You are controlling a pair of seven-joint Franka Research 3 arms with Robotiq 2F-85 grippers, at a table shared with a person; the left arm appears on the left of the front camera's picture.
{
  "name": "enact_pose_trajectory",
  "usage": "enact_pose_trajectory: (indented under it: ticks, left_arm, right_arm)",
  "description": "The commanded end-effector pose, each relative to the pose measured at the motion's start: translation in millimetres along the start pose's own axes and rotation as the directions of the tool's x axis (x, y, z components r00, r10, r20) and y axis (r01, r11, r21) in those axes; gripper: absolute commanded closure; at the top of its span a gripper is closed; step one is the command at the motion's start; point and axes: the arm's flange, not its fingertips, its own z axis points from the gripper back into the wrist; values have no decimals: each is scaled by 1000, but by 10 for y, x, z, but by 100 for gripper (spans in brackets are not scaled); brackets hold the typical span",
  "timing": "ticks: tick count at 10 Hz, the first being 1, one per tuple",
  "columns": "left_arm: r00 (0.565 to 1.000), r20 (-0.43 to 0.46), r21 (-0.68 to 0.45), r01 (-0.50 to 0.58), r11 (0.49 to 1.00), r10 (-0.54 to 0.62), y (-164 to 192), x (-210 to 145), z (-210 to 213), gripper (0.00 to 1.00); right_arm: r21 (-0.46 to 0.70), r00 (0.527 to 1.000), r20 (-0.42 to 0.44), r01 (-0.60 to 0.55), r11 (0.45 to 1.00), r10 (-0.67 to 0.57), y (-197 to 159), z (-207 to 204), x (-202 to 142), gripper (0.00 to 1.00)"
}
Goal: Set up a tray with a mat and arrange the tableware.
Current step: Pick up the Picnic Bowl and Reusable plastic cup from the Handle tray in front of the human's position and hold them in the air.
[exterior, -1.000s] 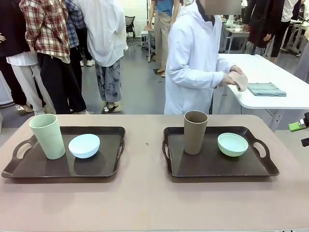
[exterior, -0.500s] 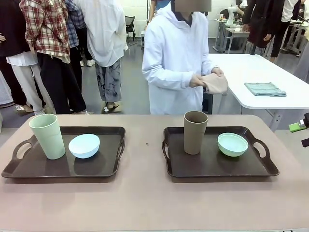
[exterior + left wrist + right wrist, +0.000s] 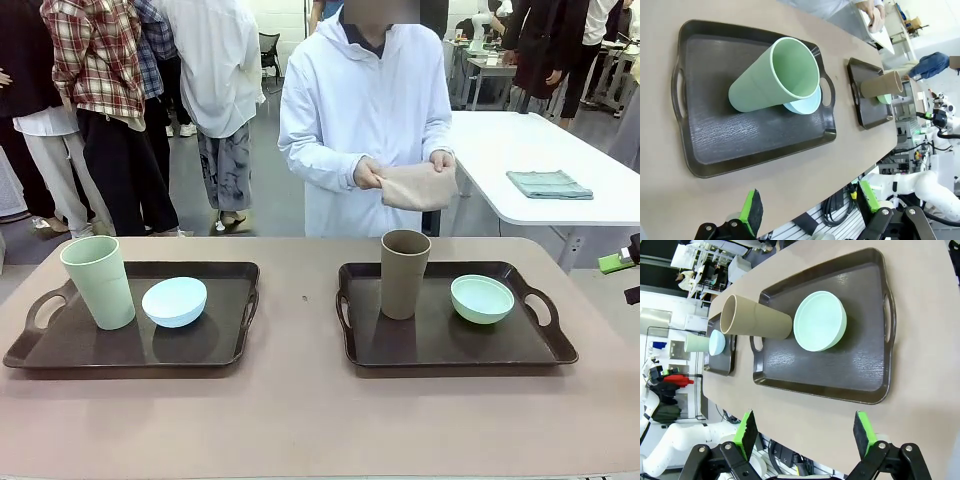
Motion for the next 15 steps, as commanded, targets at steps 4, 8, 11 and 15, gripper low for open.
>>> enact_pose_trajectory:
  ticks: [4, 8, 11, 15]
  left_arm:
    - [1000, 16, -21, 21, 1000, -21, 16, 11, 13, 0]
    - [1000, 16, -21, 21, 1000, -21, 16, 11, 13, 0]
    - [1000, 16, -21, 21, 1000, -21, 16, 11, 13, 0]
    - [1000, 16, -21, 21, 1000, -21, 16, 11, 13, 0]
  right_arm:
    - [18, 1000, 4, 11, 1000, -11, -4, -7, 18, 0]
    - [18, 1000, 4, 11, 1000, -11, -4, -7, 18, 0]
    - [18, 1000, 4, 11, 1000, -11, -4, -7, 18, 0]
    - [18, 1000, 4, 11, 1000, -11, -4, -7, 18, 0]
